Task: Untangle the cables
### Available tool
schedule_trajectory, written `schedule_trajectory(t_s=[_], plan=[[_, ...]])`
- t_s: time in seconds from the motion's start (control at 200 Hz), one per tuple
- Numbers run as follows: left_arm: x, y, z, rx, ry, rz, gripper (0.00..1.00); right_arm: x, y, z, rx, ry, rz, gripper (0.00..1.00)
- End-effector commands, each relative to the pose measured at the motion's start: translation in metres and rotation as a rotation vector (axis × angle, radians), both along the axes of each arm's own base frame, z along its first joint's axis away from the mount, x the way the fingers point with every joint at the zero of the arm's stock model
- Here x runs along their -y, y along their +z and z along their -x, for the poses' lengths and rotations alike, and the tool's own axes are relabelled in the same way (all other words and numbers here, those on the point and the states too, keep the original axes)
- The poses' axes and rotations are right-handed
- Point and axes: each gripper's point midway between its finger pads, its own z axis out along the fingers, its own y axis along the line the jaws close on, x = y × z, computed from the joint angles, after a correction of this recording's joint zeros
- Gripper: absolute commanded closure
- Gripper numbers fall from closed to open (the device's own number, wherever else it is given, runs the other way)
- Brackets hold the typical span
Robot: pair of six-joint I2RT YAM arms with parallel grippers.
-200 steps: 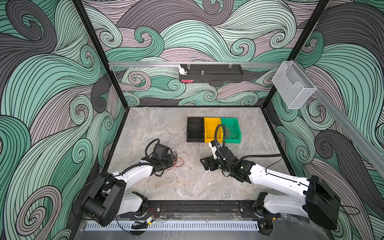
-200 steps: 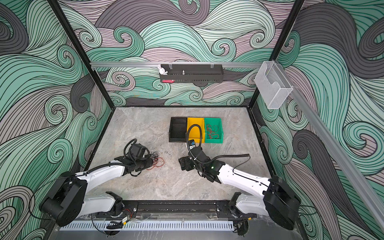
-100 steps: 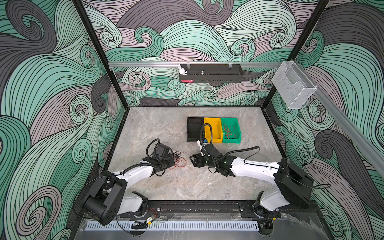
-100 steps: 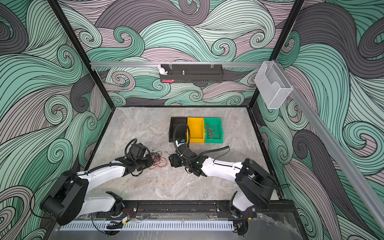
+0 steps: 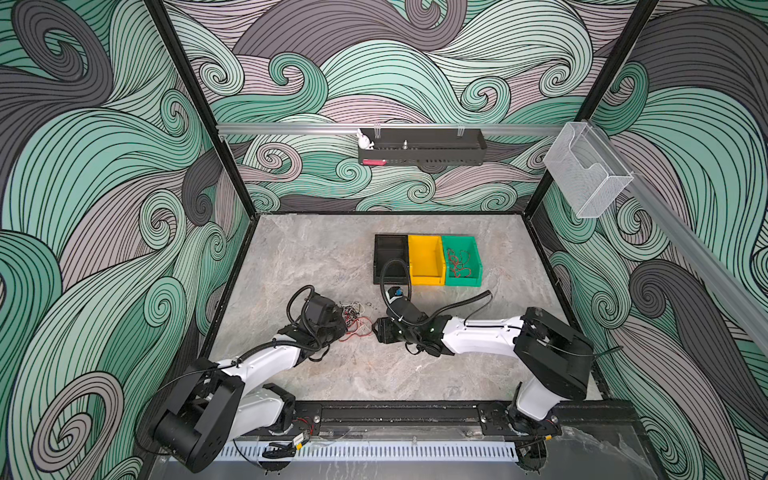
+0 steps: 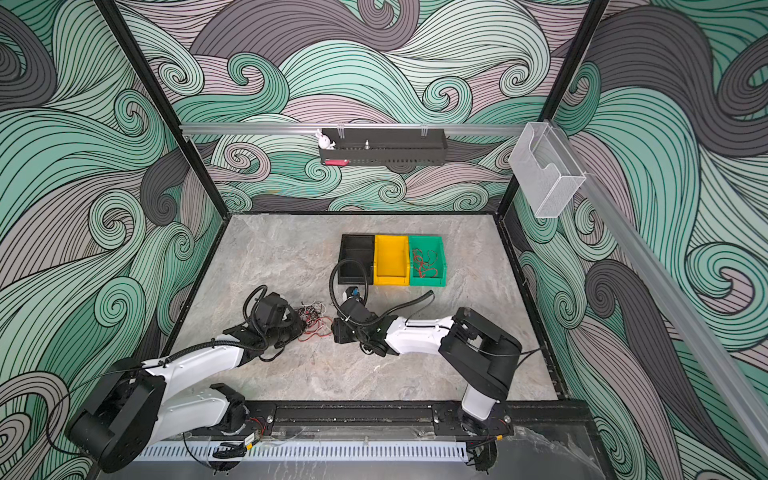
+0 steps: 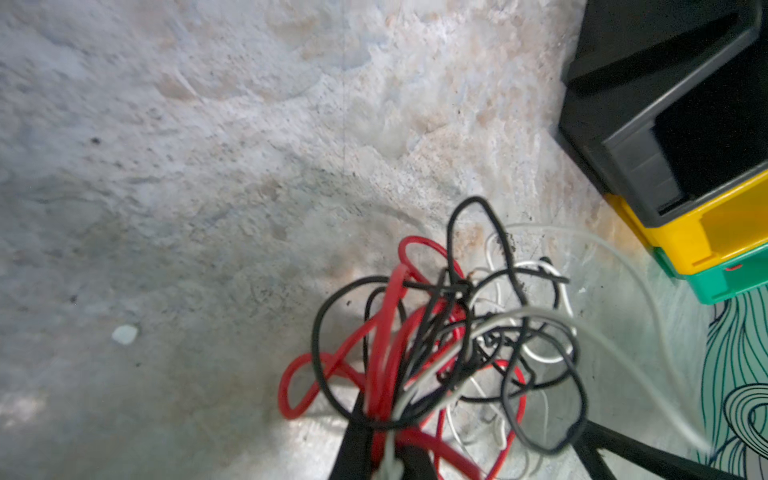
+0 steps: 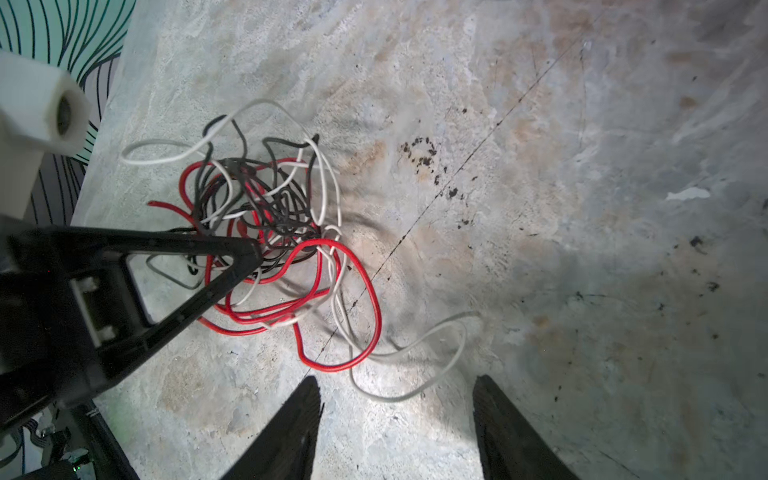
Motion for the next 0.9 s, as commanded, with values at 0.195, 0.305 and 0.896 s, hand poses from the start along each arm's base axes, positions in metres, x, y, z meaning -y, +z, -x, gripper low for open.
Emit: schedule_trajectory(t_s=[0.195,0.305,0.896], plan=[[0.003,0.011,-0.001,0.051,0.026,0.056,0.92,-0.011,-0.003,-0.007,-0.011,-0.046,-0.028,0.51],[0.003,0.012,-0.001,0.057,0.035,0.069,0.92,-0.012,-0.008,-0.005,-0.024,-0.04,-0.023,0.52],[-0.005,0.007,-0.001,0.045,0.096,0.056,0.92,-0.013,-0.018,0.003,-0.047,-0.03,0.001,0.64]])
